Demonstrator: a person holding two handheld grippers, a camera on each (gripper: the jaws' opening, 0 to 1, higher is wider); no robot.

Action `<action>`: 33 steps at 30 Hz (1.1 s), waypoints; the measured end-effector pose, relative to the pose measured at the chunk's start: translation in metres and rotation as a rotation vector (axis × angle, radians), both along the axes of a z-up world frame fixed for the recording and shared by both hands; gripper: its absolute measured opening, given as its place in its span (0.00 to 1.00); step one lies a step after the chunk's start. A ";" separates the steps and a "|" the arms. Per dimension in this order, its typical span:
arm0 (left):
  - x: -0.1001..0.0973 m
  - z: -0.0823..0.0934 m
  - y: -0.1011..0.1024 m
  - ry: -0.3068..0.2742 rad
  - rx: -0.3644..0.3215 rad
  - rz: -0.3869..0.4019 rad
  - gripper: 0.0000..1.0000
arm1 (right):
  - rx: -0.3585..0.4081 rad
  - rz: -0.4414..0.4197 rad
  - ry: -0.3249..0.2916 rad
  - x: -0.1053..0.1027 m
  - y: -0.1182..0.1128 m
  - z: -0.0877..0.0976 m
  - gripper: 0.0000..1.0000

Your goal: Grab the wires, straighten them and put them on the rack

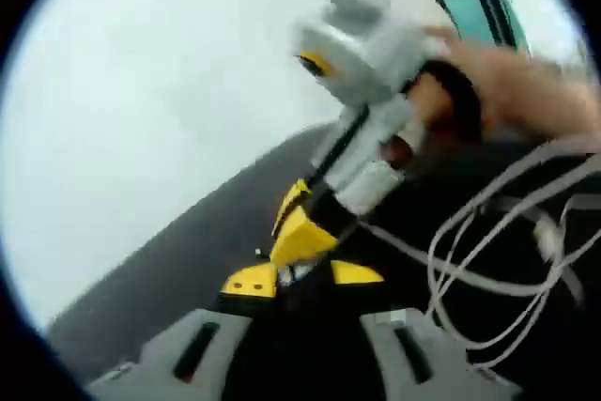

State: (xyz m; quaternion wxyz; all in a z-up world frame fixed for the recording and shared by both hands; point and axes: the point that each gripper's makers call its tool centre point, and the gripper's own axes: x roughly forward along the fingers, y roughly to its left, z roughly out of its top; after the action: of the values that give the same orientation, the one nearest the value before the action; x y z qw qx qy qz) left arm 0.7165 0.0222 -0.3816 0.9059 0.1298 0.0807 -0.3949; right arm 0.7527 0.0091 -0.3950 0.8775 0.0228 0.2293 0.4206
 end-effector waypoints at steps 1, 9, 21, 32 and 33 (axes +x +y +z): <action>0.000 0.009 0.008 -0.002 -0.040 0.019 0.29 | 0.031 -0.035 -0.011 0.003 -0.011 0.008 0.14; 0.019 0.072 0.055 -0.060 -0.343 0.083 0.25 | 0.040 -0.147 -0.202 0.026 -0.066 0.043 0.10; 0.010 0.098 0.061 -0.041 -0.583 -0.009 0.22 | 0.108 -0.168 -0.478 -0.058 -0.079 0.111 0.15; -0.088 0.171 0.041 -0.338 -0.622 -0.243 0.10 | 0.263 -0.248 -0.612 -0.176 -0.125 0.112 0.35; -0.103 0.183 0.040 -0.332 -0.667 -0.263 0.12 | 0.253 -0.235 -0.641 -0.182 -0.124 0.114 0.35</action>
State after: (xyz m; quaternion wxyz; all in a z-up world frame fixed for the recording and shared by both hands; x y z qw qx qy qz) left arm 0.6140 0.0617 -0.1991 0.8409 -0.1001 -0.2168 -0.4856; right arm 0.5705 -0.1153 -0.2810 0.9374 0.0241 -0.1154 0.3277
